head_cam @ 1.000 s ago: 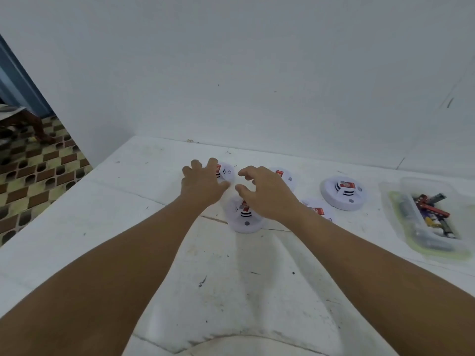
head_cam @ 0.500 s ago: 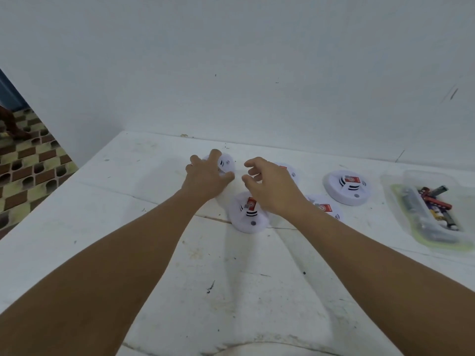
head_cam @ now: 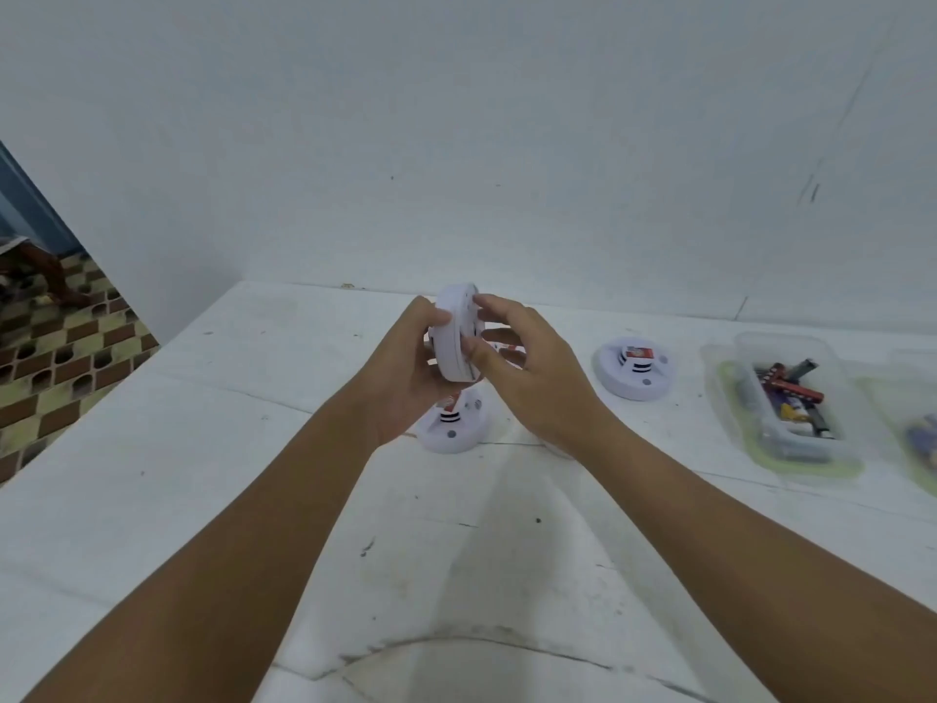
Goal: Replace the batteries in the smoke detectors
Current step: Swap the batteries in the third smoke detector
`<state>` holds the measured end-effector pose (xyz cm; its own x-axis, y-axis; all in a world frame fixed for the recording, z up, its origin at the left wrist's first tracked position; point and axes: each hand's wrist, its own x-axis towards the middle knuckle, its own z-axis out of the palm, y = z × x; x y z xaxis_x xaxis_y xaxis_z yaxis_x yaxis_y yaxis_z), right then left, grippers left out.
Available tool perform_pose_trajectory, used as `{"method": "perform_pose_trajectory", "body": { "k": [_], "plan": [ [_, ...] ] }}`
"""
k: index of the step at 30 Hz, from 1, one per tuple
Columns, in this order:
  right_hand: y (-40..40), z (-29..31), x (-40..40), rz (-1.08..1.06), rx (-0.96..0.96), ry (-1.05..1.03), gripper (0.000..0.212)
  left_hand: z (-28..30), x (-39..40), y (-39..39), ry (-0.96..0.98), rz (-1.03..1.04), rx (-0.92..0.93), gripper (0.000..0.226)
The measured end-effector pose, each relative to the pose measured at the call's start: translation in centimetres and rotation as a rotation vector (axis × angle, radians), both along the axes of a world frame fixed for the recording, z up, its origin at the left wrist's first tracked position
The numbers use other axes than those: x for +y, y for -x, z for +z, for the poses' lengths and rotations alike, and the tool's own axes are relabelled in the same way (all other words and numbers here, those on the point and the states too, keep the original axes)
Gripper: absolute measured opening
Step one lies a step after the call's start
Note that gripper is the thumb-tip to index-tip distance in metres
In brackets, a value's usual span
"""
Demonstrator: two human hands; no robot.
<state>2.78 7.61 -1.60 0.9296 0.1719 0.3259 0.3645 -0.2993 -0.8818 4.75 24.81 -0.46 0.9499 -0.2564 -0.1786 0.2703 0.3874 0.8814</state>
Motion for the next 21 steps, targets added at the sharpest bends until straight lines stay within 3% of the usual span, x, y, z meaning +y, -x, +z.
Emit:
{"method": "perform_pose_trajectory", "body": {
  "k": [2,8,16,21],
  "plan": [
    [1.0,-0.1,-2.2,-0.008,-0.029,-0.019,0.045,0.3,-2.3,1.1,0.05,-0.03,0.006,0.063],
    [4.0,-0.2,-9.4,-0.038,-0.125,0.04,0.054,1.0,-10.0,4.7,0.103,-0.1,-0.041,0.041],
    [7.1,-1.1,-17.0,-0.131,-0.307,0.235,0.06,0.5,-18.2,7.7,0.147,-0.035,0.125,0.046],
    [8.5,-1.5,-20.6,-0.144,-0.299,0.292,0.059,0.0,-21.7,9.0,0.124,-0.048,0.192,0.052]
  ]
}}
